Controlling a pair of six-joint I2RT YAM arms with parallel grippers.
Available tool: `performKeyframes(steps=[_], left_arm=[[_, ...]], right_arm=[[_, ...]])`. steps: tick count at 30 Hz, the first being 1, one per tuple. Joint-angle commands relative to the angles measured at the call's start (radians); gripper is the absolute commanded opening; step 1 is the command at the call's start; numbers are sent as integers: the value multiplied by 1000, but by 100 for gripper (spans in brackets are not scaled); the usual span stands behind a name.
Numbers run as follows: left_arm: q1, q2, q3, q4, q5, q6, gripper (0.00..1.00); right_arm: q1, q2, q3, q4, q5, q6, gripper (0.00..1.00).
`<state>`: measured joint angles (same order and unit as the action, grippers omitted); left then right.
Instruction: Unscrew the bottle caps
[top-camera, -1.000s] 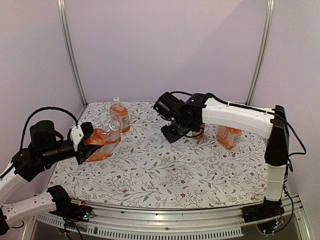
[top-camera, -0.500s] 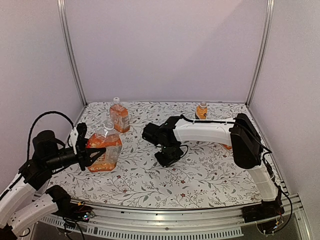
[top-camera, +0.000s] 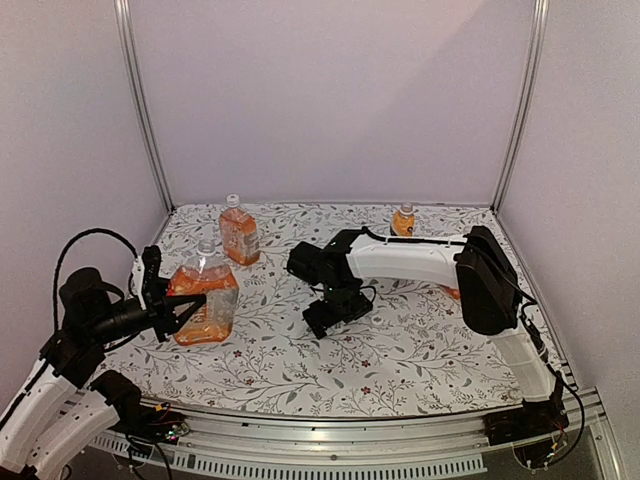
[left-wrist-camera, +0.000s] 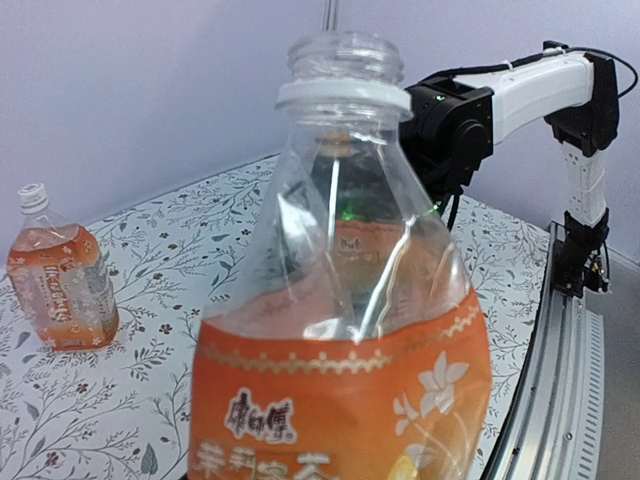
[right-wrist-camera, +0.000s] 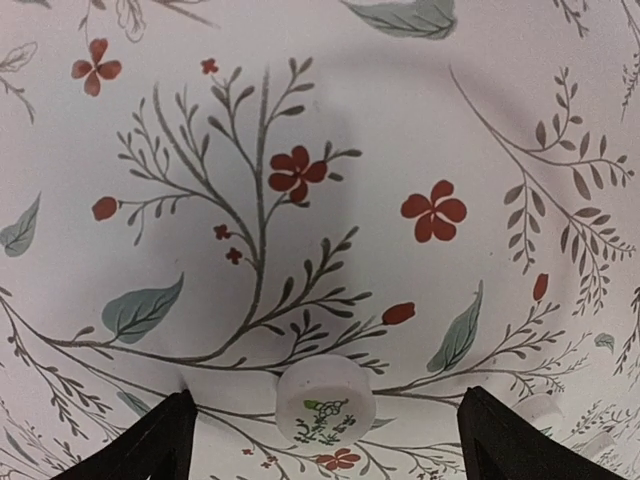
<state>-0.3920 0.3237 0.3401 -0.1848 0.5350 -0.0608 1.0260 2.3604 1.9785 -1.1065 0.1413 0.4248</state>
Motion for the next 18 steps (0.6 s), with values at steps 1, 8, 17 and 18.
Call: performKeyframes(steps=[1,8,17,18], left_arm=[[34,-22,-24,47,57,-28,18],[54,-46,-52,116,294,-94,21],[64,-66,-73,168,424,-141,25],[65,-68,-73,167,425,-142,25]], right_arm=[[-2,-29,42,25,-51,-19,96],[44,-384,-135,459,-441,-276,93],[121,-463,-112,896,-813,-348,91],[132,-441,-80,898,-817,-336,91]])
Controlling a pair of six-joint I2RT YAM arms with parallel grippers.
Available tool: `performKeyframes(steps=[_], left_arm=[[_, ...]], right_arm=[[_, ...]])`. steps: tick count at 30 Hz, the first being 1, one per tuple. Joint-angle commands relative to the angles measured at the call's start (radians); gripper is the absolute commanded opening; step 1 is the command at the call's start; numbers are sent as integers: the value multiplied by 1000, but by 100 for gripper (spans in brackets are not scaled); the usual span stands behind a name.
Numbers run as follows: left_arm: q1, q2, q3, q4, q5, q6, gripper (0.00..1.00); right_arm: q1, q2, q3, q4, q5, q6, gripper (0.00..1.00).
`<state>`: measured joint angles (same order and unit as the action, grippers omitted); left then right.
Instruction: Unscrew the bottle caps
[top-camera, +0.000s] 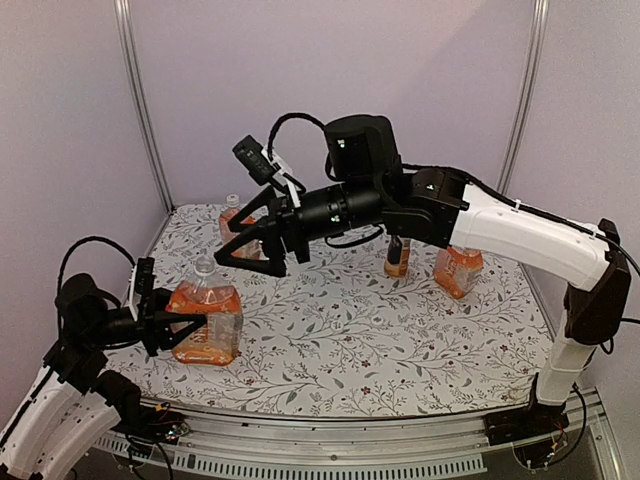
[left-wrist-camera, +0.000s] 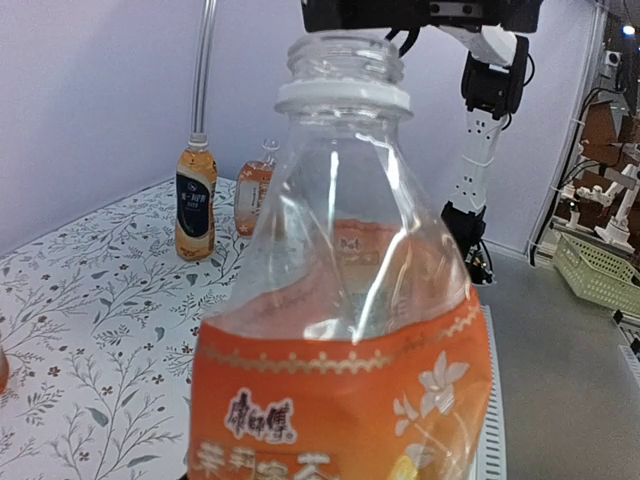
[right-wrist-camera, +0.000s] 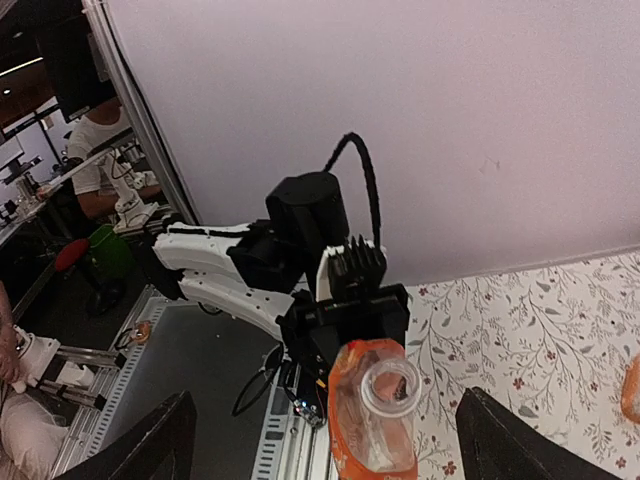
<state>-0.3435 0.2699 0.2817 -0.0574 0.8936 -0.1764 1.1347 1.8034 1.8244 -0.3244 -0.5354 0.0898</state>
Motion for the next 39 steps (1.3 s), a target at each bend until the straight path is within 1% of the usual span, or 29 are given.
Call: performKeyframes(steps=[1,3,6,10,12,15,17,19,20,23,25,26,28,30,31,32,33,34,35,36,39], left_arm=[[17,-15,-16,39,68,-27,25],[18,-18,-16,39,71,-27,25],[18,-17,-16,39,69,-27,25],[18,-20,-16,41,67,-27,25],[19,-21,-16,40,66,-25,25],[20,-20,-16,40,63,-25,25],[20,-19,-16,39,63,-24,25],[20,-18,-16,40,61,-24,25],[19,-19,-16,40,58,-24,25],[19,-19,-16,40,54,-21,25],[20,-20,-16,39,54,-22,25],[20,-19,-15,40,53,-23,25],[19,-18,-15,40,54,-22,25],[20,-20,-15,40,52,-22,25],[19,-19,-15,39,51,-22,26],[19,-20,-15,40,50,-22,31],[20,-20,-15,39,46,-22,44],[20,-20,-15,39,42,-22,60],[20,-19,-15,40,32,-23,89],[20,-21,-16,40,15,-29,98],[22,-20,-14,25,-55,-31,100]], right_arm=[[31,140,100,118,-139,10,91],[50,180,148,118,-135,21,90],[61,218,194,134,-138,56,82],[63,239,190,136,-104,80,79],[63,241,180,137,-97,87,75],[63,248,163,137,-94,104,64],[63,247,145,139,-80,110,50],[62,241,133,140,-76,112,34],[63,239,132,137,-76,114,31],[63,231,115,137,-65,112,35],[62,228,106,137,-53,108,33],[62,225,105,136,-50,107,29],[63,226,104,134,-46,107,17],[63,225,100,129,-33,107,1],[63,224,95,127,-27,108,0],[63,221,91,127,-22,107,0],[63,215,86,127,-12,107,0],[63,211,82,126,0,107,0],[62,203,74,124,16,107,0],[60,197,66,119,42,107,0],[49,159,28,111,141,111,0]])
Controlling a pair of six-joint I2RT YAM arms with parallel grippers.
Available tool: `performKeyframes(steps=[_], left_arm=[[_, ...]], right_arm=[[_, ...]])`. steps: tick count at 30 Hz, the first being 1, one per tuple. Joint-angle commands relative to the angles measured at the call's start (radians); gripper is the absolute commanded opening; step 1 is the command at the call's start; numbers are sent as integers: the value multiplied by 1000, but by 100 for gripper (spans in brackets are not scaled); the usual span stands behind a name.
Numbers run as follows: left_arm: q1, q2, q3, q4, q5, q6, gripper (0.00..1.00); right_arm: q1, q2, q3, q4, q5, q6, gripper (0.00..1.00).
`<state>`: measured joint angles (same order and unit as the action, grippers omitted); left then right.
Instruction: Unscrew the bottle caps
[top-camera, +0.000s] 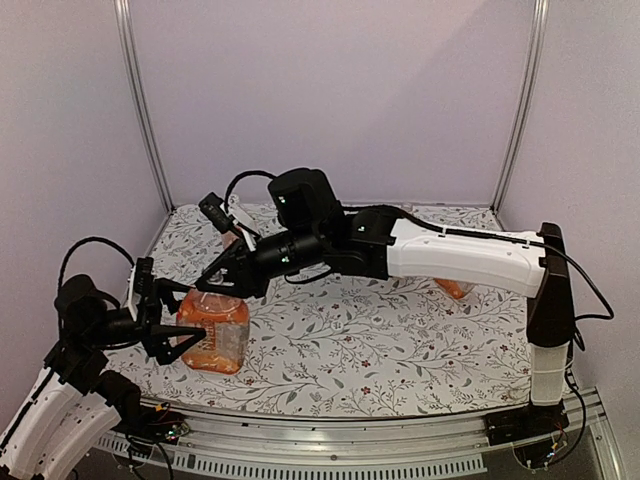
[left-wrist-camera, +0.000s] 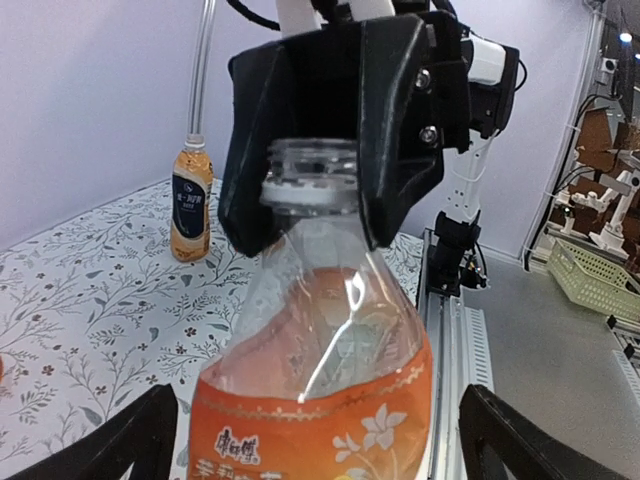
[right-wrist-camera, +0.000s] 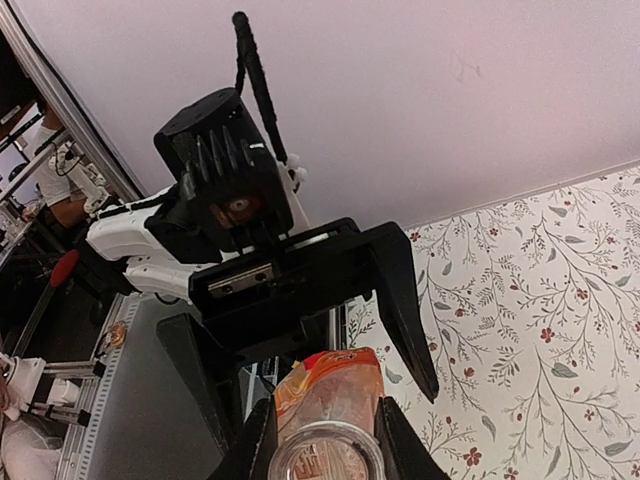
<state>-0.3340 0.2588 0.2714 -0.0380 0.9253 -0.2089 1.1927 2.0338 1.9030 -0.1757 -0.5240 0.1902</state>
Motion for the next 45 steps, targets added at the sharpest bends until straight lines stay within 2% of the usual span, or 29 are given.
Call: performKeyframes(steps=[1,3,6,8,11,18,27,32,36,37,39,41,45], left_arm=[[12,-10,-2,-2,-115,8,100],[13,-10,4,-21,-180,23,100],[16,-13,10,-47,-277,48,100],[17,-13,14,-59,-319,61,100],[19,-13,14,-62,-313,65,100],[30,-12,12,-63,-290,67,100],[33,-12,8,-56,-259,66,99],[35,-12,8,-57,-258,68,100],[35,-13,6,-57,-256,69,100],[36,-14,6,-57,-256,68,100],[36,-15,8,-57,-255,69,100],[39,-15,7,-57,-253,69,100],[38,-14,6,-57,-253,68,100]], right_arm=[[-18,-94,-74,-40,191,14,0],[-31,-133,-122,-43,393,41,0],[-43,-203,-195,-68,878,103,0],[-45,-223,-214,-83,1127,131,0],[-57,-186,-200,-58,1343,100,0],[-146,-34,-132,-51,1413,114,0],[-232,81,-141,-24,1328,228,0],[-259,89,-180,-30,1291,338,0],[-263,100,-181,-44,1285,347,0],[-262,102,-181,-48,1283,346,0],[-262,104,-180,-54,1277,344,9],[-262,105,-181,-63,1274,337,13],[-265,107,-180,-73,1274,335,14]])
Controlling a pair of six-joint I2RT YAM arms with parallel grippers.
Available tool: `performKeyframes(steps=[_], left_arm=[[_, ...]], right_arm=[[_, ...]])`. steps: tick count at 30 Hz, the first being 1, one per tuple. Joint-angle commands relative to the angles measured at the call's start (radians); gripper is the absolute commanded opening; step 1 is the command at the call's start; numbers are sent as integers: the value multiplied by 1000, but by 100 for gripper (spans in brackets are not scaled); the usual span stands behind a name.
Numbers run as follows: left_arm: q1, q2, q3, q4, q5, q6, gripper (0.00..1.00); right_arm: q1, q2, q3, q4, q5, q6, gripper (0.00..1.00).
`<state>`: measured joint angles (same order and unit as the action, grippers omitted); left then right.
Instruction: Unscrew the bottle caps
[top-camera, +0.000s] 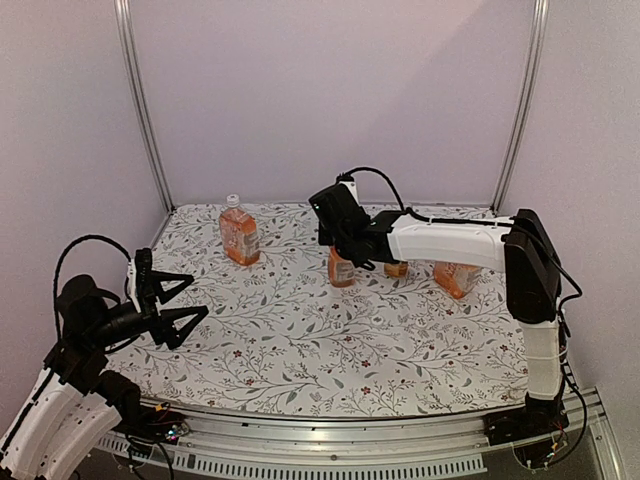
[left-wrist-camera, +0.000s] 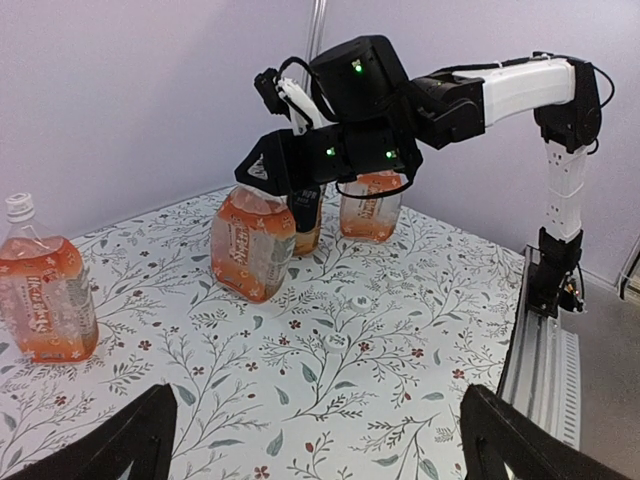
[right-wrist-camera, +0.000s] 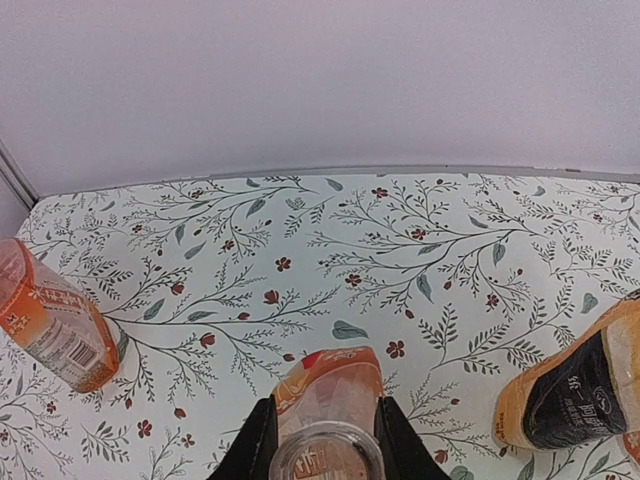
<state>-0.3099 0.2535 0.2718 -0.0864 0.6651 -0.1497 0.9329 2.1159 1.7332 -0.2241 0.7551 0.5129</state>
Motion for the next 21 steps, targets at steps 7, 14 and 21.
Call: performKeyframes(steps=[7,14,21], left_arm=[[16,-8,6,-8,11,12,100],[17,-13,7,-9,14,14,100],[21,-8,7,-9,16,16,100]], right_arm=[[-7,32,1,-48,-26,15,56],[-7,23,46,-83,-39,-39,86],[-8,-20,171,-178,-54,-175,99]])
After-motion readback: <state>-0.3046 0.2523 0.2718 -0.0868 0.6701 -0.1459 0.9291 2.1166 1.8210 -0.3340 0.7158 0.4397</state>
